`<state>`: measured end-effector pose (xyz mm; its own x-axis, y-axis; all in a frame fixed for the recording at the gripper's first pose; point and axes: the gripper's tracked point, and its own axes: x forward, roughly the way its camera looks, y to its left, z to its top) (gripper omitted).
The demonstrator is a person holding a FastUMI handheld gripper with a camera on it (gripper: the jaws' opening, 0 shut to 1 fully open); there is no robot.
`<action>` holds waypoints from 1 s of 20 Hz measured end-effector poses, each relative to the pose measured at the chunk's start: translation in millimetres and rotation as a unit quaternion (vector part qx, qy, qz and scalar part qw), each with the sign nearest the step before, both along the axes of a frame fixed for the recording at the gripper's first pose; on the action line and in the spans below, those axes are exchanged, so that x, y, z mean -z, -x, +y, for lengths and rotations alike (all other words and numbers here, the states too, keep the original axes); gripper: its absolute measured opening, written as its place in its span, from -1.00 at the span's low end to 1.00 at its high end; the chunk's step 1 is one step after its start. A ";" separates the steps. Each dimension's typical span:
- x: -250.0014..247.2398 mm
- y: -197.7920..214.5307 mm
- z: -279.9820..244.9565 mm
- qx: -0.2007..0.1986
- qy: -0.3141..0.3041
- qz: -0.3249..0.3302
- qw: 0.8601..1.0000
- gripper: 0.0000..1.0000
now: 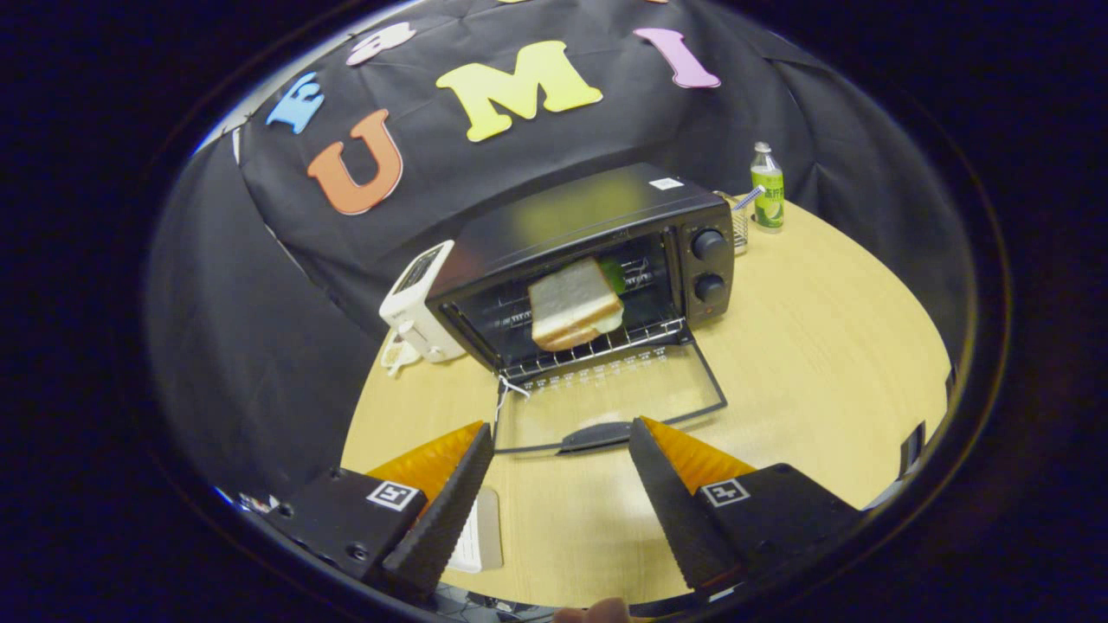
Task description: Open the toaster oven, put the food inside, and close the toaster oven door.
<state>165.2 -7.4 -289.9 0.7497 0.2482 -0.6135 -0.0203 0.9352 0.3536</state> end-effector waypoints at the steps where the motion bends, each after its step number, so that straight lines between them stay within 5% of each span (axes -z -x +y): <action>1: 5.8 5.8 0.5 -0.005 0.004 0.006 1.000 1.00; 9: 74.1 15.4 -19.1 -0.024 0.131 0.012 0.991 1.00; 20: 136.5 -21.1 6.6 -0.023 0.153 0.029 0.988 1.00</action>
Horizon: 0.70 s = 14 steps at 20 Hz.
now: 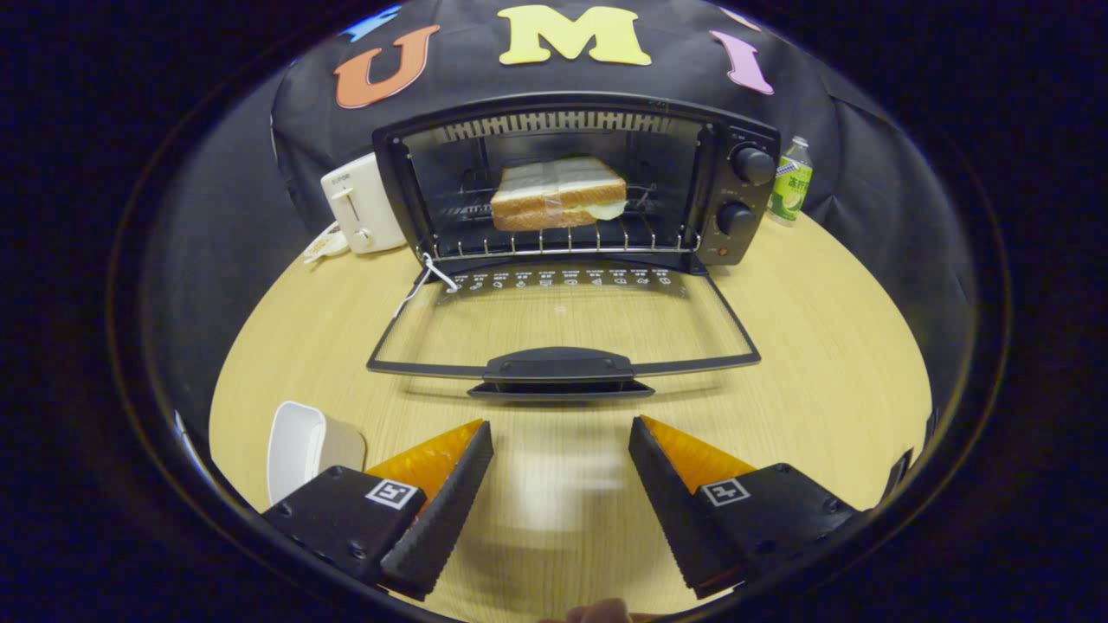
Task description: Open the toaster oven, put the food inside, and close the toaster oven door.
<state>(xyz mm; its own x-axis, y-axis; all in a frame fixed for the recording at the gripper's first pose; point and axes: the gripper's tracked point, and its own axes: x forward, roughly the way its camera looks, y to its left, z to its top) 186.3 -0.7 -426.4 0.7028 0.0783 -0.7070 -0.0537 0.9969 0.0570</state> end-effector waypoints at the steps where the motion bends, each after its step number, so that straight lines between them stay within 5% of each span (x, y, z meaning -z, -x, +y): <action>1: 1.1 -2.4 1.7 -0.004 0.007 -0.005 1.000 1.00; 14: -0.7 -12.7 5.4 0.024 0.016 -0.008 1.000 1.00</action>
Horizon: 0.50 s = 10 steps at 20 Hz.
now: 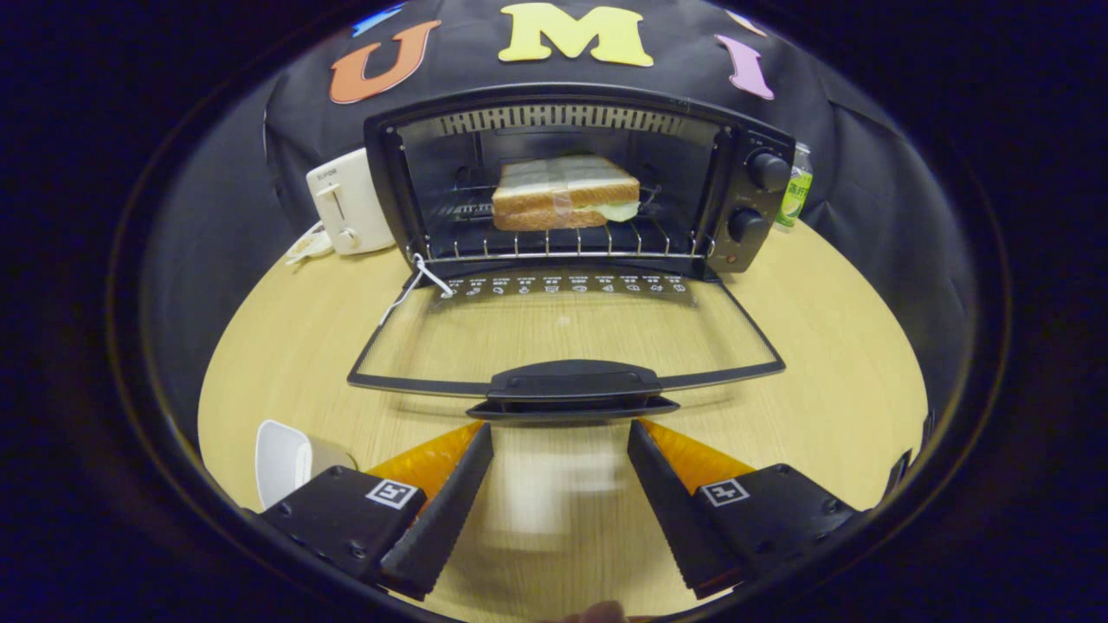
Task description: Open the toaster oven, put the food inside, and close the toaster oven door.
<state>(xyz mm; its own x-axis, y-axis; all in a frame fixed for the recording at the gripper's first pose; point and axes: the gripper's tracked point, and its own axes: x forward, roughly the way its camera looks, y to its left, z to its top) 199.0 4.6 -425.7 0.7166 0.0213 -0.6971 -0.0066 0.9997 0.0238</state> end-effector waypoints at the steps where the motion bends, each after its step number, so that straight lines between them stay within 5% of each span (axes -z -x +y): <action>1: -6.7 1.2 0.5 0.002 0.000 -0.005 1.000 1.00; 10: -84.9 -12.5 3.1 0.000 0.003 -0.083 0.997 1.00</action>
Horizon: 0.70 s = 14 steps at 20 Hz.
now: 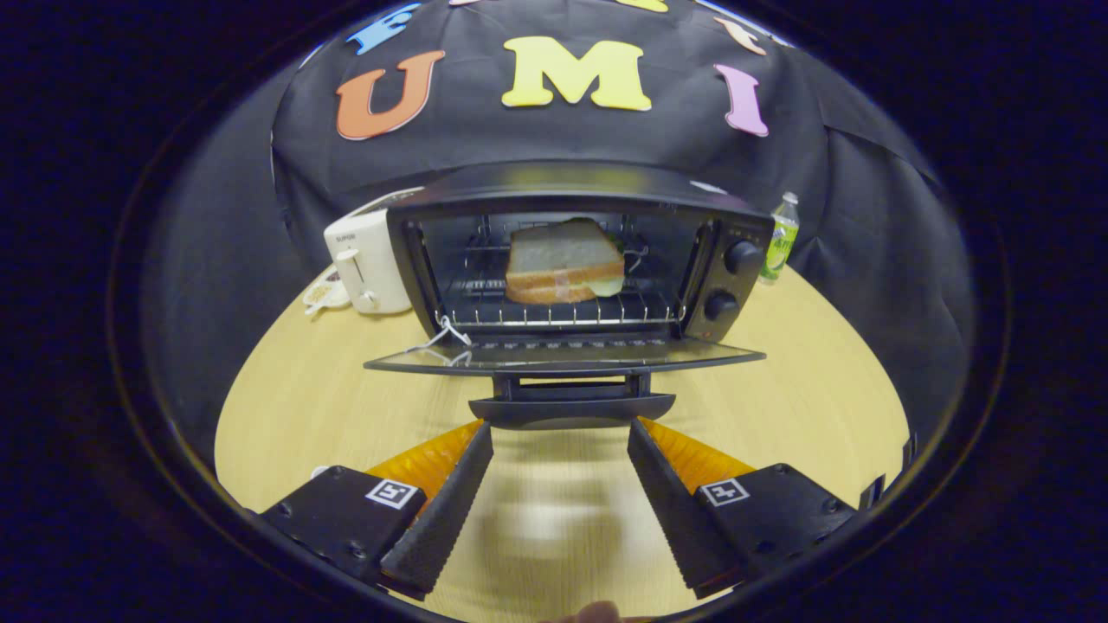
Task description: Open the toaster oven, put the food inside, and close the toaster oven door.
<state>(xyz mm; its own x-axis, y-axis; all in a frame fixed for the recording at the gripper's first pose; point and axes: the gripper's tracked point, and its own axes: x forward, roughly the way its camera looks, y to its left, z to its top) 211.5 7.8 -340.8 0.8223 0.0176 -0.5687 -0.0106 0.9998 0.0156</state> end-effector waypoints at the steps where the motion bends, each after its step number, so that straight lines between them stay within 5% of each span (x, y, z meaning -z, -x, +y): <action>1: -13.1 -9.4 0.3 -0.001 0.001 -0.016 1.000 1.00; 7: -88.0 -70.2 -2.3 -0.007 0.002 -0.093 0.996 1.00; 14: -190.7 -34.1 -14.7 -0.015 0.002 -0.185 0.983 1.00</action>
<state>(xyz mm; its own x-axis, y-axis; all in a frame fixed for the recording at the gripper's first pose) 245.6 -6.9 -150.1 0.9720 0.0424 -0.2309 -0.0433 0.9991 0.0014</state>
